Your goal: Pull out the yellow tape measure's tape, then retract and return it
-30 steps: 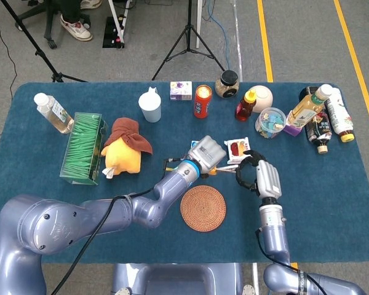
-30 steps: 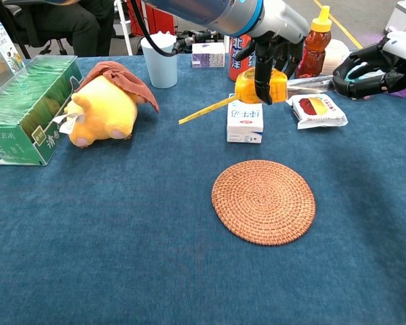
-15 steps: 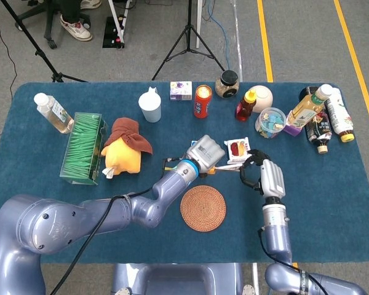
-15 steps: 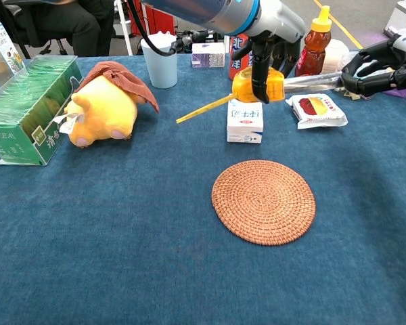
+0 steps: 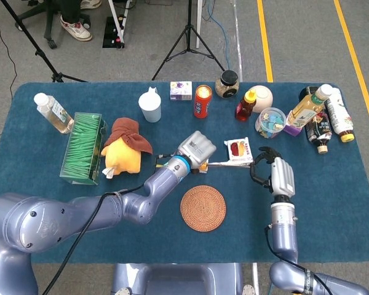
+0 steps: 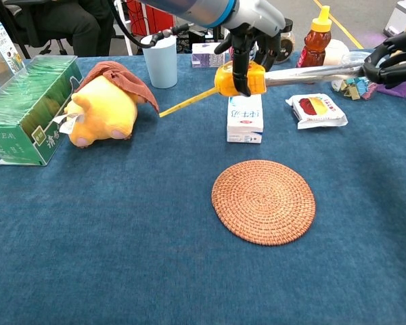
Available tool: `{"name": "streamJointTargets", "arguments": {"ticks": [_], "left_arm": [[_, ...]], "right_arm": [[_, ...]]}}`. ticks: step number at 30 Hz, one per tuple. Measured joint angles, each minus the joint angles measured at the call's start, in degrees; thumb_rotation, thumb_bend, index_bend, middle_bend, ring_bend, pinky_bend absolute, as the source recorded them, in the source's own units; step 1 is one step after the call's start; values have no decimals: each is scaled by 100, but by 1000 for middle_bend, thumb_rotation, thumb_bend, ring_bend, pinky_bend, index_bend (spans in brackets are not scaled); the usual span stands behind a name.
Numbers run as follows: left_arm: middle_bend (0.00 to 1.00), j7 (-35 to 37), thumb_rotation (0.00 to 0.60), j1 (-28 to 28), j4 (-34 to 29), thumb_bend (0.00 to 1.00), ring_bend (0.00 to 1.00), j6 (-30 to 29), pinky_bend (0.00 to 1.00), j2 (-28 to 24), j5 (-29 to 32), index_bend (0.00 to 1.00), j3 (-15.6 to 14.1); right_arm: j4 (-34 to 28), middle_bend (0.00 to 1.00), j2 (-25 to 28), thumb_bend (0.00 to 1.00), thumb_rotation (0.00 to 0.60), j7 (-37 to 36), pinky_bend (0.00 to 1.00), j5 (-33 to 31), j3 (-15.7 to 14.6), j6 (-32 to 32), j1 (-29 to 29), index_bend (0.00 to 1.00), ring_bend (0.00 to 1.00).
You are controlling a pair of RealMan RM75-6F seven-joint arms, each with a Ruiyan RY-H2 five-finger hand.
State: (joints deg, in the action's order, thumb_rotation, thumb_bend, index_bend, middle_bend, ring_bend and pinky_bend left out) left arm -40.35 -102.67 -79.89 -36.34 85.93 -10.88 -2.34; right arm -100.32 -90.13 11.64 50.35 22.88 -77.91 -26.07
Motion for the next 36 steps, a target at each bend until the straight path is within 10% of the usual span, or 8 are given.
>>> {"name": "streamJointTargets", "arguments": {"ticks": [36], "left_arm": [[551,198,600,231,-981,434,496,191,626,-1184,-95,672,-642]], "right_arm": [[-32,263,489,632,553,-349,317,-210,289,-109,289,583,221]]}}
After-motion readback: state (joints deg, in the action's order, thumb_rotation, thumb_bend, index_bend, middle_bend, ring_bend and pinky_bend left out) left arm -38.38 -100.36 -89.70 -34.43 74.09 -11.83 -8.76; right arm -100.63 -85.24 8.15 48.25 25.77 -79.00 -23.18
